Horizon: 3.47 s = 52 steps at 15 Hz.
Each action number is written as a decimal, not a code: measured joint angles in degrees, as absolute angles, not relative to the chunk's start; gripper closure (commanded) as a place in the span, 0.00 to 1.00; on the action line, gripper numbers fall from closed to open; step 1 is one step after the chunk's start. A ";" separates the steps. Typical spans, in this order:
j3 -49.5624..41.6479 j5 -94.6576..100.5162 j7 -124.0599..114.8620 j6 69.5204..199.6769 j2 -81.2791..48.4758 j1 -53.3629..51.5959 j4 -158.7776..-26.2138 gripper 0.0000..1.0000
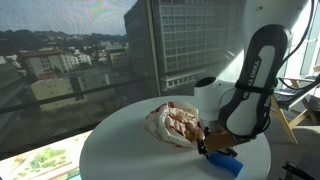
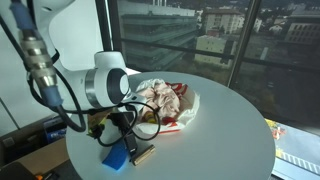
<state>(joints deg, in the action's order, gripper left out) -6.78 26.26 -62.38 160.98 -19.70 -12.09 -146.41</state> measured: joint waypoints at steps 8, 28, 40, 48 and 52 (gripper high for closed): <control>-8.24 24.58 -61.63 163.75 -21.09 -13.80 -146.84 0.00; -5.26 11.23 -31.40 172.70 -18.25 -15.24 -152.91 0.67; -17.87 17.32 -37.02 164.83 -9.33 -23.63 -148.00 0.88; -12.91 24.43 -44.64 155.45 -12.14 -17.46 -131.86 0.88; -11.68 25.42 -44.64 155.50 -18.48 -16.32 -127.68 0.62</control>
